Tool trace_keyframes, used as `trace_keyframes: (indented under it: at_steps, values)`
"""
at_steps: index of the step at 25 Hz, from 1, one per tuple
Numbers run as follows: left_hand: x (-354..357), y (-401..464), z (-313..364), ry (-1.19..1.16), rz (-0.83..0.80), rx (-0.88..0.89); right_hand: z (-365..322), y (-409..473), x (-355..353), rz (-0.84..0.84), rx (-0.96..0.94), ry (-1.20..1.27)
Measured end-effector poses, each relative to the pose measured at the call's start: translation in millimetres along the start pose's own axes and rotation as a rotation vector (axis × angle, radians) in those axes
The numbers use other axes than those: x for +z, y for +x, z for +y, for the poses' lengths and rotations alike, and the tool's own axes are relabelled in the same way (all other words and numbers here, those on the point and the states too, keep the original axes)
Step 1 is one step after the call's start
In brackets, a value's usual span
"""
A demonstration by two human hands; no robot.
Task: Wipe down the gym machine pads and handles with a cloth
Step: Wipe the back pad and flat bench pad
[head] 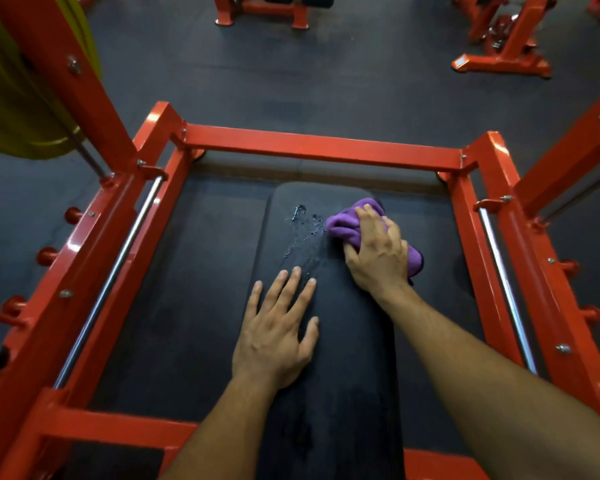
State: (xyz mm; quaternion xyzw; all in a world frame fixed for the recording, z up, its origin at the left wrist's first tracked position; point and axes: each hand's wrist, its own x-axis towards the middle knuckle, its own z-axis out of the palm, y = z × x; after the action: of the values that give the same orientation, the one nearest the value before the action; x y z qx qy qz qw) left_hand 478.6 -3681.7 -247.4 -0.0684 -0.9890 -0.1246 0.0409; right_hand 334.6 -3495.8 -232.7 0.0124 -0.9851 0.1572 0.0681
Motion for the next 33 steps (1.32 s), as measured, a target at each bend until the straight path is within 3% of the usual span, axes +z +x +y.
trace_keyframes:
  at_steps: [4, 9, 13, 15, 17, 19, 23, 26, 29, 31, 33]
  values:
    - [4, -1, -3, -0.047, 0.09, 0.024, 22, 30, -15, -0.101, -0.211, -0.089]
    - [7, -1, -4, -0.038, 0.133, 0.035, -2, 68, -7, -0.071, -0.115, -0.161]
    - [7, -1, -5, -0.046, 0.139, 0.045, 35, -12, -29, -0.142, -0.526, -0.091]
    - [7, -1, -5, -0.05, 0.135, 0.041, 61, -42, -42, -0.174, -0.633, -0.044]
    - [7, -1, -5, -0.047, 0.142, 0.039, 65, -28, -39, -0.111, -0.582, -0.081]
    - [8, -2, -5, -0.039, 0.136, 0.039, 42, 17, -22, -0.038, -0.401, -0.127]
    - [7, 0, -6, -0.027, 0.119, 0.042, -6, 72, -5, -0.058, -0.11, -0.154]
    - [9, -2, -5, -0.034, 0.134, 0.047, -3, 23, -9, -0.046, -0.355, -0.195]
    - [10, -1, -7, -0.057, 0.151, 0.055, 24, -35, -27, -0.102, -0.633, -0.04]
    - [11, -1, -8, -0.059, 0.157, 0.048, 33, -44, -26, -0.051, -0.628, -0.01]
    - [10, -2, -6, -0.05, 0.142, 0.047, 32, -45, -16, 0.023, -0.507, -0.002]
